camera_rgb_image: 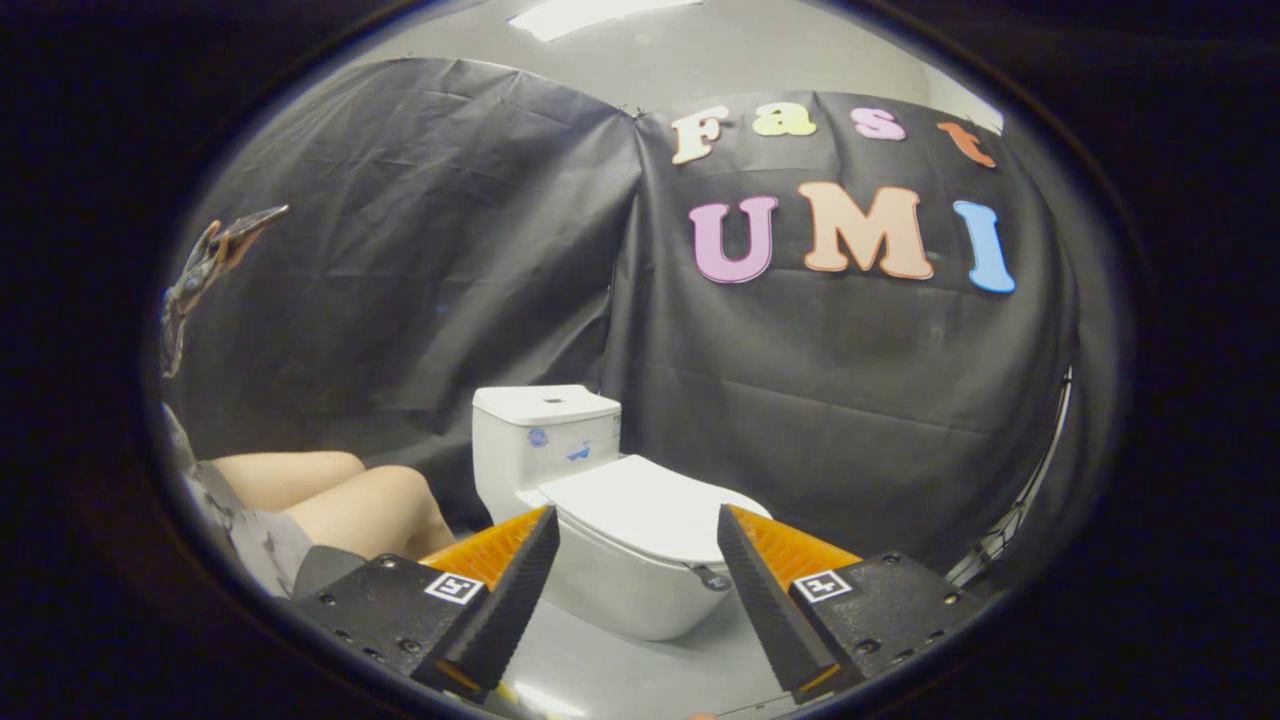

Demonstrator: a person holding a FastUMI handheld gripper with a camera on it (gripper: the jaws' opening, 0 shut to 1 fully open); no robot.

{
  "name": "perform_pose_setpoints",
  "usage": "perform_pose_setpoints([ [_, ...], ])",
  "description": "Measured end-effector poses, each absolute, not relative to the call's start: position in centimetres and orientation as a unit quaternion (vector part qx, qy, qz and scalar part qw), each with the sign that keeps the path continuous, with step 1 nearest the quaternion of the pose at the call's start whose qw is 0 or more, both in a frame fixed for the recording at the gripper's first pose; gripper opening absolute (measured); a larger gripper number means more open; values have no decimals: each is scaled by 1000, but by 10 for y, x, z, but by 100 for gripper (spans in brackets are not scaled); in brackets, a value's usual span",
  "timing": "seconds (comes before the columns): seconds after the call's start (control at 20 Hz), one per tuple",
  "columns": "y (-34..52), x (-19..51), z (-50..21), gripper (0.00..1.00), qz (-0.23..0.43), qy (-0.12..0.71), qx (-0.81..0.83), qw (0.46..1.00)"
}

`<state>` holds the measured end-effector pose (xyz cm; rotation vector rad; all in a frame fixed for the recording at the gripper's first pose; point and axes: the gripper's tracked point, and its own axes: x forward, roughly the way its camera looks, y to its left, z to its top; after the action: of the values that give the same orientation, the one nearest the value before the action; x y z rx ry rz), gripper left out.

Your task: Open the toilet lid.

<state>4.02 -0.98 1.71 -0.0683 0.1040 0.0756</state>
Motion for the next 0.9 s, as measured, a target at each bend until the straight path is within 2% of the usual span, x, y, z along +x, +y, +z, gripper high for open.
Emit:
perform_pose_setpoints([
  [0.25,-28,98,30,97,25,75,16,997],
  [0.55,-49,173,-14,95,-14,149,156,976],
  [0.65,-50,187,-38,97,-16,178,213,961],
  [0.9,-73,226,-72,97,-55,177,307,933],
])
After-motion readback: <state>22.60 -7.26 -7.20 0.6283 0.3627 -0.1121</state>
